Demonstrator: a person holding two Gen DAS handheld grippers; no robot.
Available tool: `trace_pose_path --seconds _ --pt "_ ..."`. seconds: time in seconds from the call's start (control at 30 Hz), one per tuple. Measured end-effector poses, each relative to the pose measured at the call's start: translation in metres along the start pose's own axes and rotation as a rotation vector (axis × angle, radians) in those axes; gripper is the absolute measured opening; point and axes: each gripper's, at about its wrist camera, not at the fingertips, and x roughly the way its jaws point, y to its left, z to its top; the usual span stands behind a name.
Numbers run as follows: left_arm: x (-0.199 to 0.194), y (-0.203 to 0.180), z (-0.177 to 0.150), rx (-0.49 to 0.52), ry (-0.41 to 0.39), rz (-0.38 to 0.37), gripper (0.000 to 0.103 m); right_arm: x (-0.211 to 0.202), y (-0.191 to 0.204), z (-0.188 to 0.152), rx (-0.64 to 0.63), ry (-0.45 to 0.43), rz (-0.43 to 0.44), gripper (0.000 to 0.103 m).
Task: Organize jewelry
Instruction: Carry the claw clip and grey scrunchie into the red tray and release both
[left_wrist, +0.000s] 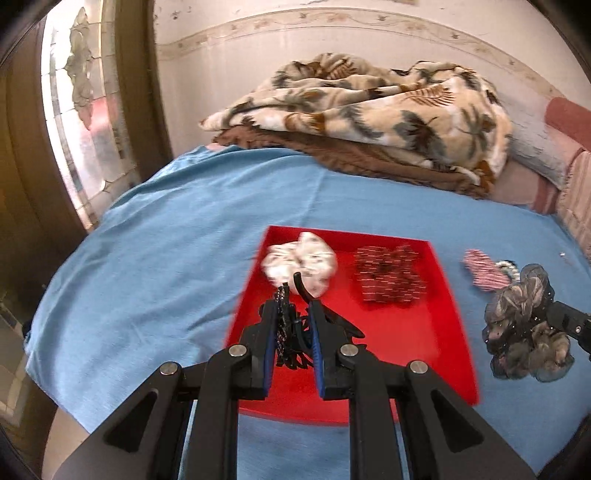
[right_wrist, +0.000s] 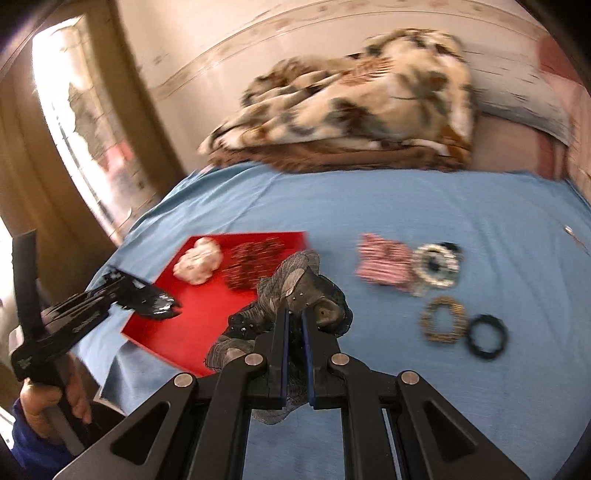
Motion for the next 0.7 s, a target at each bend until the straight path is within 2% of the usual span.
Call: trace_pose_path --seconds 0.17,0.37,0.7 --pt "0.015 0.013 -0.005 -0.021 0.001 0.022 0.016 0.040 0.030 0.002 -0.037 0.039 -0.006 0.008" --pt "0.031 0.017 -0.013 -0.005 0.024 0.055 0.016 0.082 0.038 -0.002 -0.043 0.102 -0.037 0.008" --pt "0.026 0.017 -0.013 -0.022 -0.009 0.050 0.016 0.097 0.052 -0.021 -0.100 0.154 -0.030 0.010"
